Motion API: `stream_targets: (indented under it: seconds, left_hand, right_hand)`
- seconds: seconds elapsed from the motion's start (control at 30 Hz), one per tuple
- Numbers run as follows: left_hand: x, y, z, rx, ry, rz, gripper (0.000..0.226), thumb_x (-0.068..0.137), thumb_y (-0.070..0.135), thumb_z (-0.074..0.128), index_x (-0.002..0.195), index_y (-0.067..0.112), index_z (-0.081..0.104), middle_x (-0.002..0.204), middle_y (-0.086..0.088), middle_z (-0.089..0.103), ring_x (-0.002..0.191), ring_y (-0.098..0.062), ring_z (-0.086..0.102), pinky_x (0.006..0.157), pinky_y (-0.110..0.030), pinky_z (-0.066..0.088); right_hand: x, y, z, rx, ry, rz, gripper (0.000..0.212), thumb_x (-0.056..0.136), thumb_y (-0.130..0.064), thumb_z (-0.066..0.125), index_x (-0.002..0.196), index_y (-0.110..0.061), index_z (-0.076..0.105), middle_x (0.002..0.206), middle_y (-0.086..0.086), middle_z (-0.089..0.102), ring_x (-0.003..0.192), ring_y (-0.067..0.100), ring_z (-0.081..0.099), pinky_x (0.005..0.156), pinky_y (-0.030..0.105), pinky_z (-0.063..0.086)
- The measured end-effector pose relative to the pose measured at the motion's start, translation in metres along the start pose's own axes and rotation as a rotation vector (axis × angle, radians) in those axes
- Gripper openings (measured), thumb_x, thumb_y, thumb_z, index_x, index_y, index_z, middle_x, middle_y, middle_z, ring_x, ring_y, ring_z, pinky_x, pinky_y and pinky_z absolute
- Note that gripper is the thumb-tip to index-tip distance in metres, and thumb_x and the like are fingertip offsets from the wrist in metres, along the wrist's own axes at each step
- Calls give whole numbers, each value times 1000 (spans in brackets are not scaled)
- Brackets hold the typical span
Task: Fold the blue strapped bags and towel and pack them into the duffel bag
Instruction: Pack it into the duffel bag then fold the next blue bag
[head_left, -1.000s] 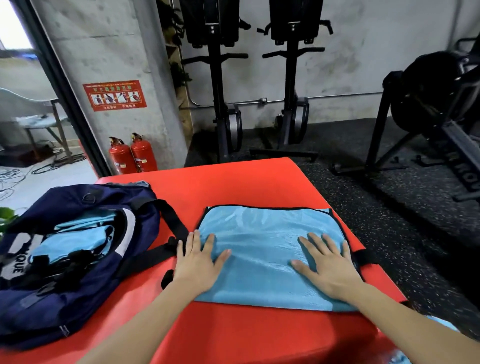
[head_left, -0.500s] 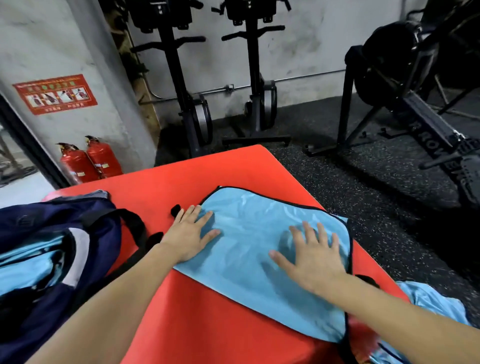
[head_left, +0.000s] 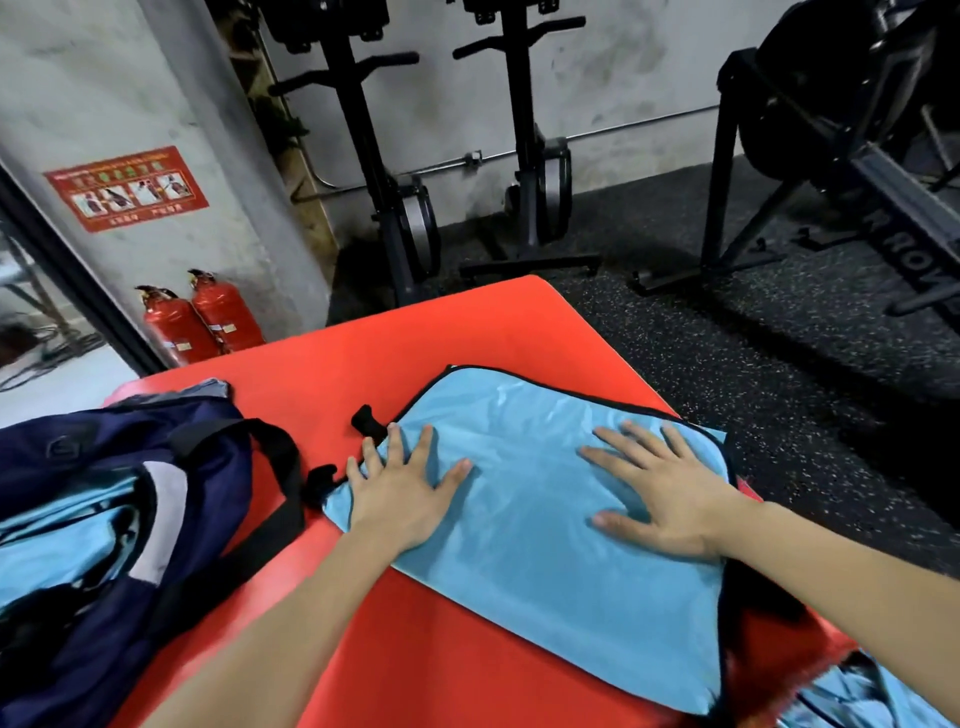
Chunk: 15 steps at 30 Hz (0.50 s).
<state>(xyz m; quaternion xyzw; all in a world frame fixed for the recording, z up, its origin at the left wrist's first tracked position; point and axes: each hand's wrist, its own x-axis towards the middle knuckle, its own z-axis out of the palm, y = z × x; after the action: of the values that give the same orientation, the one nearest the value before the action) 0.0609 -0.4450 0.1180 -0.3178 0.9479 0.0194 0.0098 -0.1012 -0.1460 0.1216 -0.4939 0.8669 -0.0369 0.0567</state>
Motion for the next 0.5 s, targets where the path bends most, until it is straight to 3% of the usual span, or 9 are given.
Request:
stream_targets:
  seconds: [0.2, 0.37, 0.5]
  left_hand:
    - [25, -5, -1, 10, -22, 167, 93, 78, 93, 0, 157, 44, 0, 168, -3, -5, 153, -37, -2, 123, -54, 0]
    - [60, -13, -5, 44, -42, 382, 83, 82, 89, 4, 155, 51, -4, 168, 2, -5, 154, -31, -3, 124, -49, -1]
    - [69, -18, -12, 58, -68, 432, 84, 79, 92, -1, 154, 53, -7, 168, 4, -8, 154, -27, -7, 123, -51, -6]
  right_hand:
    - [-14, -16, 0, 14, -6, 114, 95, 77, -95, 11, 156, -46, -4, 168, -10, -7, 154, 22, -12, 121, 57, -8]
    - [-27, -66, 12, 52, 13, 340, 95, 80, -92, 7, 157, -40, -9, 167, -3, -15, 152, 35, -17, 117, 64, -12]
    - [-31, -90, 13, 48, 6, 419, 100, 77, -94, 5, 159, -36, -7, 167, 4, -15, 151, 41, -17, 114, 68, -11]
